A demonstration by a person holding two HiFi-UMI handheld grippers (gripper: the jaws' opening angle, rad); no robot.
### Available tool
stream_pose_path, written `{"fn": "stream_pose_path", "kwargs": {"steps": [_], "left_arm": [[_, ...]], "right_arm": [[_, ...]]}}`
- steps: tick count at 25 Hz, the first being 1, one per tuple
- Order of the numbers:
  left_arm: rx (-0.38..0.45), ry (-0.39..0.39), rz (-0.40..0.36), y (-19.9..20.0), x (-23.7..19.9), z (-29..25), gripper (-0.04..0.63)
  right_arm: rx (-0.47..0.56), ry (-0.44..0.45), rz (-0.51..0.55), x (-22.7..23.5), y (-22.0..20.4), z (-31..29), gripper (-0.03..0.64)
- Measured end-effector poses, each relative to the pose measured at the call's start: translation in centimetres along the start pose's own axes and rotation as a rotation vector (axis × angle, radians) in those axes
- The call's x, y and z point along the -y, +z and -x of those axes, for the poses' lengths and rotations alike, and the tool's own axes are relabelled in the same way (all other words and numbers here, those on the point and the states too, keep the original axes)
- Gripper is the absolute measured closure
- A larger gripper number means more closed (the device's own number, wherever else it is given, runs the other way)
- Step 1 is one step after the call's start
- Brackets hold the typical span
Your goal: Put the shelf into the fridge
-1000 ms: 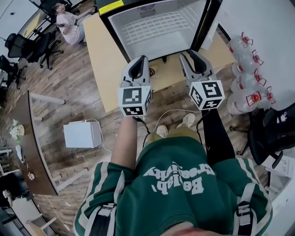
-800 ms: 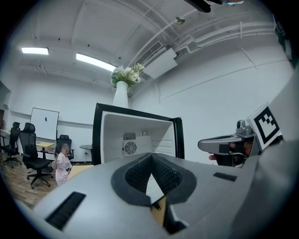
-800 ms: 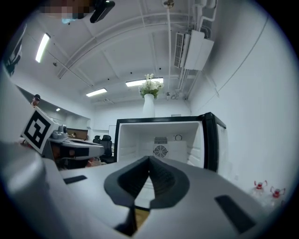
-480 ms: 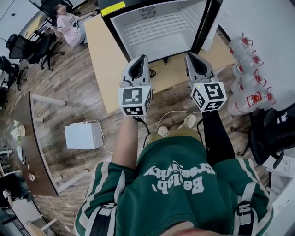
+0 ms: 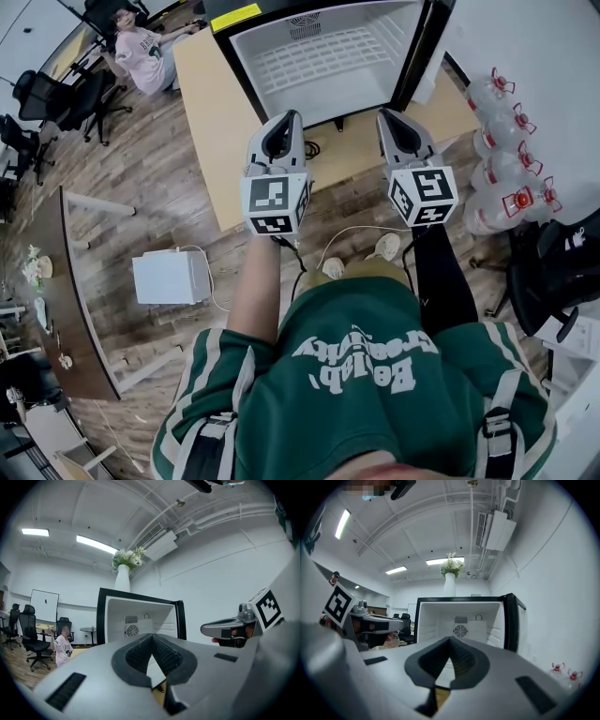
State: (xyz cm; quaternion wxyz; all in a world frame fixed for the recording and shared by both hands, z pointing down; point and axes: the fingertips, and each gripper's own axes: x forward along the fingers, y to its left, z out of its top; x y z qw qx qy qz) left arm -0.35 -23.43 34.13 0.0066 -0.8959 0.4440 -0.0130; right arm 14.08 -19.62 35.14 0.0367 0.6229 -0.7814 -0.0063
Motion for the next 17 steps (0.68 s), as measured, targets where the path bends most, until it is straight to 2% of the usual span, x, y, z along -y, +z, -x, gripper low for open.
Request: {"fn": "stream_pose_path", "kwargs": {"steps": [17], "left_arm": [[0.006, -0.008, 0.011, 0.35, -0.21, -0.35, 0.597]], "right_arm": [[0.001, 0.0, -0.002, 0.06, 0.39, -0.33, 0.615]]}}
